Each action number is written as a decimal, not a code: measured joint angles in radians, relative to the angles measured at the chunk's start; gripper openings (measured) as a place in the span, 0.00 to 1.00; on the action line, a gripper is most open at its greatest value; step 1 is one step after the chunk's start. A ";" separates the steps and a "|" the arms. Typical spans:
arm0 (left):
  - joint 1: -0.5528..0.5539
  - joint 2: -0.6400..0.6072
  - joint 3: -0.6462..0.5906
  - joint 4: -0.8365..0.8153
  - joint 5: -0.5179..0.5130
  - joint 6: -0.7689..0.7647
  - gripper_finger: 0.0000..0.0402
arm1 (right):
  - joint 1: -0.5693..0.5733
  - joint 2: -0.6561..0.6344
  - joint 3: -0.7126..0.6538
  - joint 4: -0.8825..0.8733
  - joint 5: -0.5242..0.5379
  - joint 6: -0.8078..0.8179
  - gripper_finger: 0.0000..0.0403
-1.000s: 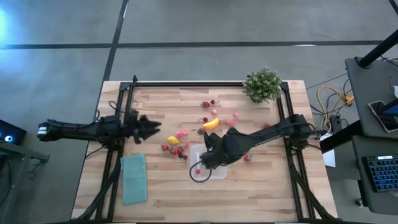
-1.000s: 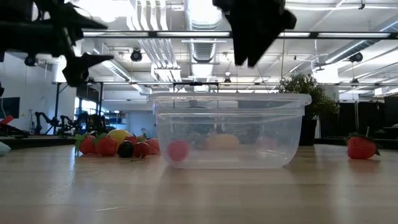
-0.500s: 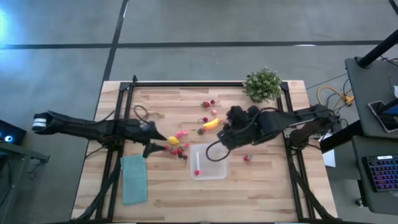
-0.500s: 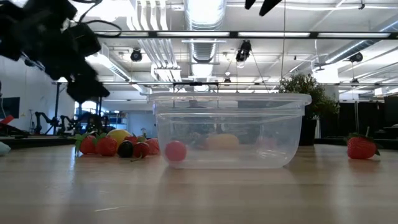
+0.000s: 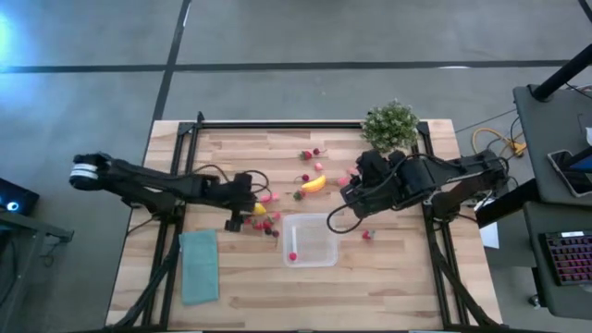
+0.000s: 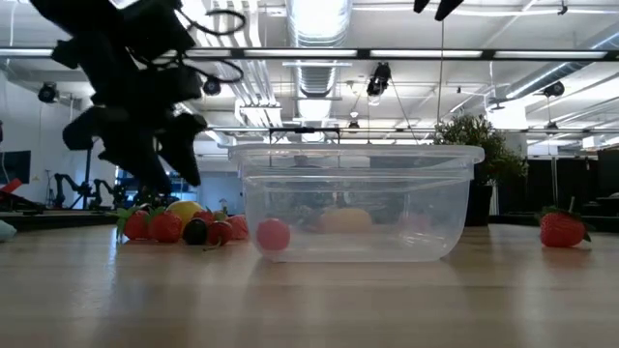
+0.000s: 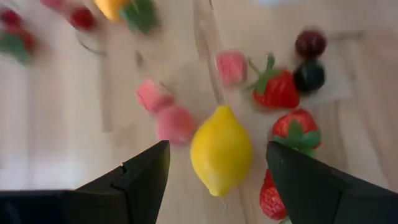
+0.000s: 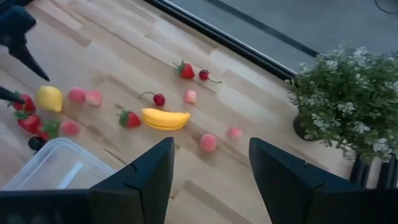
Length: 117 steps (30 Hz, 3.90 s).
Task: Pick and placing Produce into tupperware
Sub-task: Put the yellow lemon into the transparent container, then put the red strawberry into the transparent container
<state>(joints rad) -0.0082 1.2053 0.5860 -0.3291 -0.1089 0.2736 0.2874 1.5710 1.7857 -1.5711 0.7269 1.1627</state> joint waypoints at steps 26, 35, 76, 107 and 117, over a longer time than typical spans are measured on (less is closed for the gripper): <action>0.000 0.241 0.091 -0.031 0.005 -0.034 0.58 | 0.000 -0.195 -0.271 0.000 0.008 0.121 0.50; 0.000 0.227 0.088 -0.041 0.004 -0.091 0.47 | 0.000 -0.202 -0.277 0.002 0.008 0.120 0.50; -0.019 0.536 0.547 0.086 0.430 -0.163 0.51 | 0.001 -0.202 -0.324 0.016 -0.027 0.167 0.50; -0.026 0.510 0.572 -0.007 0.272 -0.242 0.59 | 0.000 -0.202 -0.325 0.005 -0.019 0.146 0.50; -0.029 0.469 0.574 -0.099 0.203 -0.243 0.76 | 0.000 -0.202 -0.326 0.005 -0.021 0.129 0.50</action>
<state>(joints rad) -0.0370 1.6744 1.1603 -0.4278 0.0939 0.0306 0.2878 1.3689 1.4596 -1.5665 0.7059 1.2914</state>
